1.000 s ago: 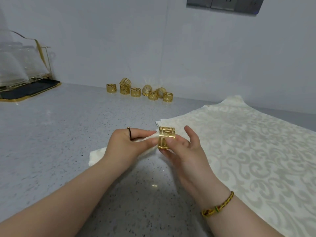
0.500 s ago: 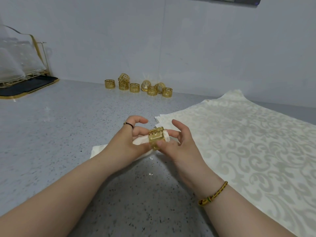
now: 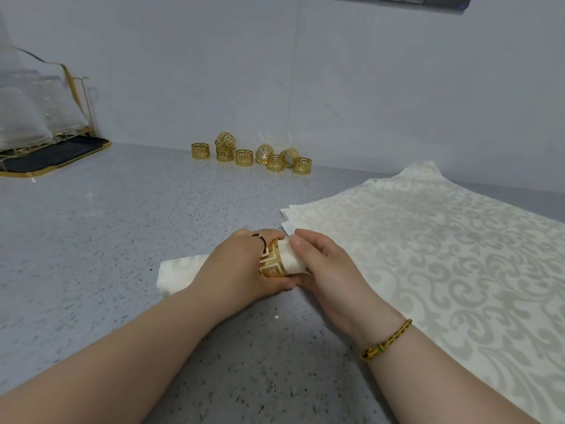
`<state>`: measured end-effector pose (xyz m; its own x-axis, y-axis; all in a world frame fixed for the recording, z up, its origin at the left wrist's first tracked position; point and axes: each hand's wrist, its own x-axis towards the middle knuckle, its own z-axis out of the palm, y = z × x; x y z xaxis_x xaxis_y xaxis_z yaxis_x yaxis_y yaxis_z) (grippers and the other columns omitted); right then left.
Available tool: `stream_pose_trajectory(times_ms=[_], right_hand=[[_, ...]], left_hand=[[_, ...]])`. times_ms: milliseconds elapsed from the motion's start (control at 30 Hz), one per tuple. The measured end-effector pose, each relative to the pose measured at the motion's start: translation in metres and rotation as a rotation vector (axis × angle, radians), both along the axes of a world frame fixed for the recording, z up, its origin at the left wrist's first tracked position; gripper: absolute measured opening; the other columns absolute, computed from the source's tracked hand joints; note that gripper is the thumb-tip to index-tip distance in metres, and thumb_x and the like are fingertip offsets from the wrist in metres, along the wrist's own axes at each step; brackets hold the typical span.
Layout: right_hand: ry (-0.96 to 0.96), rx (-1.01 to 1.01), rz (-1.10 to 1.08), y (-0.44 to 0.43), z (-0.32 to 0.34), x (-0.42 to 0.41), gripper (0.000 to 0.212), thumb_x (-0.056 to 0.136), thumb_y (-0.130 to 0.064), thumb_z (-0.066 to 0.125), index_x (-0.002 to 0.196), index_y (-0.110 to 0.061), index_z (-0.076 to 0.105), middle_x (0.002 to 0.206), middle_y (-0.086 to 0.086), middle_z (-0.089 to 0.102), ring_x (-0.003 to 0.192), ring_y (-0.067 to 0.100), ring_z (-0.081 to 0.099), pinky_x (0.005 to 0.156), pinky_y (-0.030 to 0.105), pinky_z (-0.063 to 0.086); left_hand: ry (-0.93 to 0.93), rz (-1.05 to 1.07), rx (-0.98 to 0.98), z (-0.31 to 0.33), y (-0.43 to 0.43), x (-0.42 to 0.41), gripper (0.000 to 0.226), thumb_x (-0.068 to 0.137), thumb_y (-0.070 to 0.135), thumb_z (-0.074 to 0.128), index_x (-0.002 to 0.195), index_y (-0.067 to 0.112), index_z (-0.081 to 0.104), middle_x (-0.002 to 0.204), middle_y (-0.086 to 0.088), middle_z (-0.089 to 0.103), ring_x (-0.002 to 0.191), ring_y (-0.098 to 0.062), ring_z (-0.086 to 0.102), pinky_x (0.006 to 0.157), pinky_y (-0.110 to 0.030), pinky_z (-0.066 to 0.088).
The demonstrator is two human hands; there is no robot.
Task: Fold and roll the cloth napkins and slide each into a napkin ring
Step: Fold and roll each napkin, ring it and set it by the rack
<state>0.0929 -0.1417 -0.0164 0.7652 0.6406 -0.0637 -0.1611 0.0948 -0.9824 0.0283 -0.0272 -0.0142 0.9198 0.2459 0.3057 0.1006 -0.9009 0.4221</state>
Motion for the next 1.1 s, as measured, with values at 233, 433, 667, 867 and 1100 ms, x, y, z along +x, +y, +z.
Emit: stream_pose_trajectory(times_ms=[233, 433, 667, 867, 1100], right_hand=[[-0.310, -0.316, -0.091, -0.001, -0.002, 0.007, 0.021, 0.086, -0.010, 0.057, 0.067, -0.015, 0.051, 0.075, 0.012, 0.052, 0.067, 0.021, 0.049, 0.066, 0.034, 0.043], [-0.171, -0.199, -0.132, -0.011, 0.005, 0.022, 0.024, 0.089, -0.008, 0.053, 0.066, -0.012, 0.049, 0.072, 0.010, 0.049, 0.066, 0.018, 0.047, 0.055, 0.026, 0.046], [-0.145, -0.216, -0.086, -0.013, 0.005, 0.024, 0.021, 0.092, -0.011, 0.050, 0.071, -0.012, 0.051, 0.074, 0.003, 0.052, 0.065, 0.011, 0.051, 0.049, 0.014, 0.050], [-0.217, -0.274, -0.113, -0.010, 0.005, 0.020, 0.011, 0.091, -0.016, 0.052, 0.081, -0.014, 0.056, 0.079, 0.004, 0.055, 0.063, 0.012, 0.051, 0.064, 0.025, 0.044], [-1.116, -0.567, -0.030, -0.011, 0.004, 0.007, 0.058, 0.080, -0.036, 0.064, 0.132, -0.026, 0.040, 0.133, -0.010, 0.040, 0.126, 0.009, 0.027, 0.098, 0.017, 0.017]], left_hand=[[0.106, 0.003, 0.222, 0.009, -0.004, -0.003, 0.045, 0.077, 0.053, 0.059, 0.117, 0.039, 0.045, 0.098, 0.014, 0.055, 0.093, -0.007, 0.052, 0.073, -0.020, 0.037], [0.157, 0.063, 0.228, 0.014, 0.021, -0.014, 0.044, 0.074, 0.051, 0.062, 0.114, 0.043, 0.047, 0.095, 0.016, 0.058, 0.085, -0.007, 0.051, 0.068, -0.019, 0.041], [0.220, 0.048, 0.208, 0.012, 0.028, -0.015, 0.050, 0.072, 0.058, 0.062, 0.117, 0.044, 0.045, 0.089, 0.020, 0.052, 0.081, -0.004, 0.046, 0.062, -0.010, 0.033], [0.246, 0.035, 0.255, 0.011, 0.021, -0.012, 0.074, 0.072, 0.064, 0.057, 0.137, 0.042, 0.027, 0.123, 0.016, 0.053, 0.109, -0.006, 0.050, 0.080, -0.020, 0.037], [0.298, -0.004, 0.183, 0.016, 0.021, -0.015, 0.104, 0.064, 0.057, 0.070, 0.143, 0.042, 0.004, 0.145, 0.019, 0.030, 0.121, -0.005, 0.043, 0.088, -0.020, 0.038]])
